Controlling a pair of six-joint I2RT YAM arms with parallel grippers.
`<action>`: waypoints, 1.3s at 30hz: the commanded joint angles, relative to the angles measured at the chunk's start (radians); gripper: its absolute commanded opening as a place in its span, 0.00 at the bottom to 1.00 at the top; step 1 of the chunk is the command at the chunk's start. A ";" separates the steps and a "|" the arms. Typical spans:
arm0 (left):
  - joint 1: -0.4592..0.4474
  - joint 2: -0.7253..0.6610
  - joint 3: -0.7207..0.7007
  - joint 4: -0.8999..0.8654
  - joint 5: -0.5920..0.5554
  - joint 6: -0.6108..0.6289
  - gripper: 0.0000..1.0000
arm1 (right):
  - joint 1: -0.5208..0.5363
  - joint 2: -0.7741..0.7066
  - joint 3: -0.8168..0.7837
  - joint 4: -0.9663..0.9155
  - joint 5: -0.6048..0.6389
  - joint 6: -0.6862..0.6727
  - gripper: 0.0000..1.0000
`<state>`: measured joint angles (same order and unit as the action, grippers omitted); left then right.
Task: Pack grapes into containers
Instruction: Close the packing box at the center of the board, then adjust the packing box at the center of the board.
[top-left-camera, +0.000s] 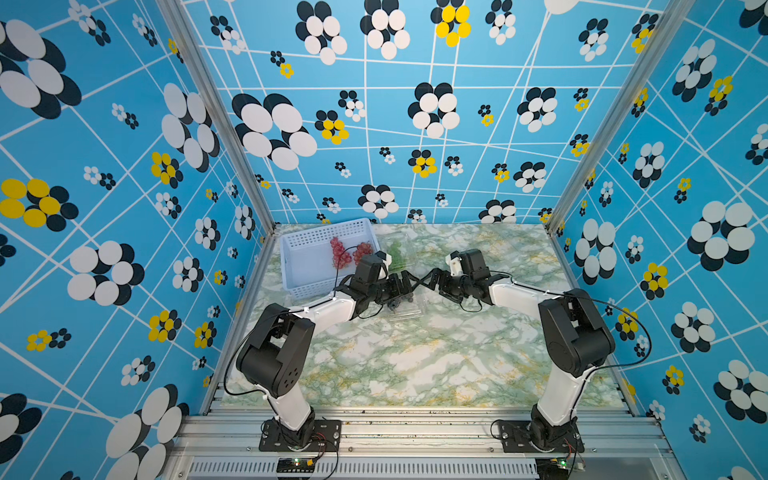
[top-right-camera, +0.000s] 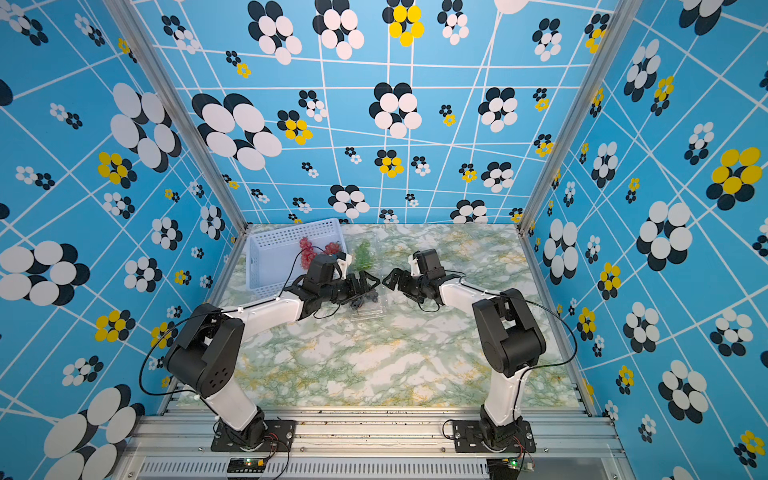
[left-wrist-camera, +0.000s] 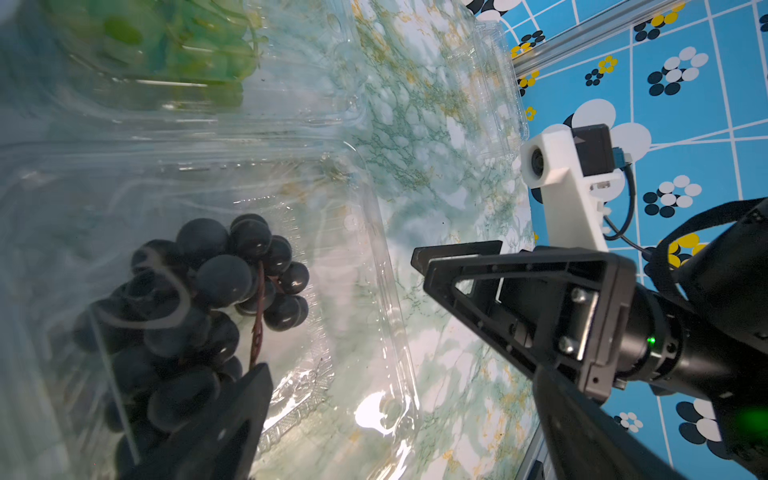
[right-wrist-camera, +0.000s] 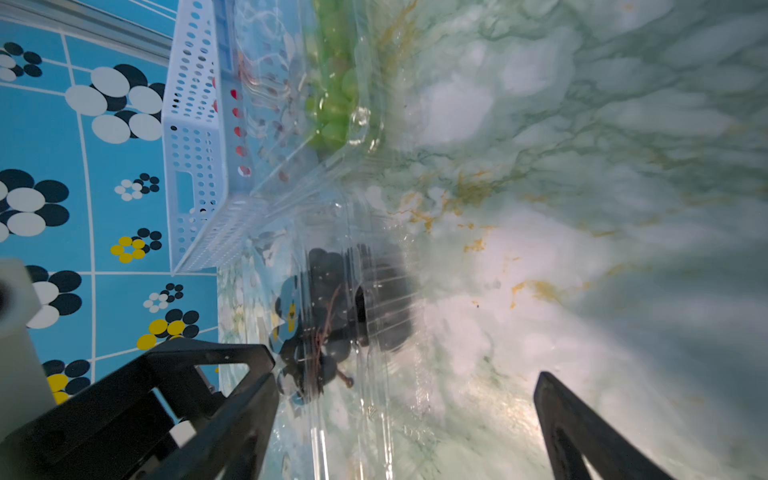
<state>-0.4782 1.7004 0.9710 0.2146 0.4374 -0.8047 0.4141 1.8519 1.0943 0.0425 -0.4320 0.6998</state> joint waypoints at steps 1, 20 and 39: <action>0.010 -0.029 -0.038 -0.017 -0.019 -0.010 1.00 | 0.036 -0.033 -0.042 0.051 -0.004 0.018 0.95; 0.053 -0.080 -0.059 -0.066 -0.011 0.031 1.00 | 0.179 -0.078 -0.206 0.258 0.082 0.132 0.67; 0.048 -0.096 -0.068 -0.093 -0.013 0.038 0.99 | 0.243 -0.184 -0.279 0.273 0.216 0.124 0.73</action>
<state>-0.4213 1.6127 0.9279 0.1268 0.4290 -0.7742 0.6563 1.7184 0.8425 0.3210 -0.2657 0.8486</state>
